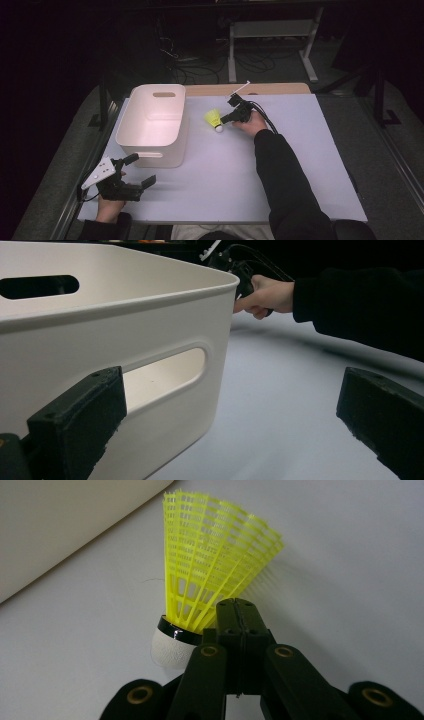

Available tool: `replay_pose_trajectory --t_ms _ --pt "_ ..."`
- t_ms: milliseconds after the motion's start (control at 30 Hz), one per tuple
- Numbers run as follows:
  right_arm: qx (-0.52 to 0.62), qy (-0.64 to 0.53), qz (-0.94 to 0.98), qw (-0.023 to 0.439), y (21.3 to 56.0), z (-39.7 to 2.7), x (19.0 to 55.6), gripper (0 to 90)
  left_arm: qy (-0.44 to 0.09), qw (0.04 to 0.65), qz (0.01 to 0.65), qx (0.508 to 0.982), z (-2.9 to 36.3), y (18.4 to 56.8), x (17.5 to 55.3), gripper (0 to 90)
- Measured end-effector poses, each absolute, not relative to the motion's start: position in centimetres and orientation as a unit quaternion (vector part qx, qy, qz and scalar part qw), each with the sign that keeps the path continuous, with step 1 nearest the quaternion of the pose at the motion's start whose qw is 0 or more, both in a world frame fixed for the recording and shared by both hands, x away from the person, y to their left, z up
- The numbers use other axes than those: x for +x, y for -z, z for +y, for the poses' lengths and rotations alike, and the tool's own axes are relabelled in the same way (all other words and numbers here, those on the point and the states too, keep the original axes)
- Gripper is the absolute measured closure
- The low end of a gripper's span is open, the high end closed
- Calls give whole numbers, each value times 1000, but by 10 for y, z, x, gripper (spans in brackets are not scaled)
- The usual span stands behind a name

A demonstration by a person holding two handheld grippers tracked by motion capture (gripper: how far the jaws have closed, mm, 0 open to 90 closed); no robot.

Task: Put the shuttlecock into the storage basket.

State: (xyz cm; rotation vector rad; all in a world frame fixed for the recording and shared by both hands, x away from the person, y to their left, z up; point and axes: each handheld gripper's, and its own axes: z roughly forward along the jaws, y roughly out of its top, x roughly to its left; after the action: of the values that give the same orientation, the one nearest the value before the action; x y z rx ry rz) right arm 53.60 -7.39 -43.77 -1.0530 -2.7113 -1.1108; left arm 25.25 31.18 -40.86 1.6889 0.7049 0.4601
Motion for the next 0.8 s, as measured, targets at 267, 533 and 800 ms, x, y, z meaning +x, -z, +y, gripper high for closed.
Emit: replay_pose_trajectory --t_ms 267,533,800 --pt "-332 355 -874 17 440 -67 536 886 -197 587 302 724 312 409 252 0" --pt "-331 357 -873 17 439 -65 535 886 -197 587 302 725 312 409 252 0" --pt "-327 358 -874 20 441 -63 534 886 -197 587 302 725 312 409 252 0"
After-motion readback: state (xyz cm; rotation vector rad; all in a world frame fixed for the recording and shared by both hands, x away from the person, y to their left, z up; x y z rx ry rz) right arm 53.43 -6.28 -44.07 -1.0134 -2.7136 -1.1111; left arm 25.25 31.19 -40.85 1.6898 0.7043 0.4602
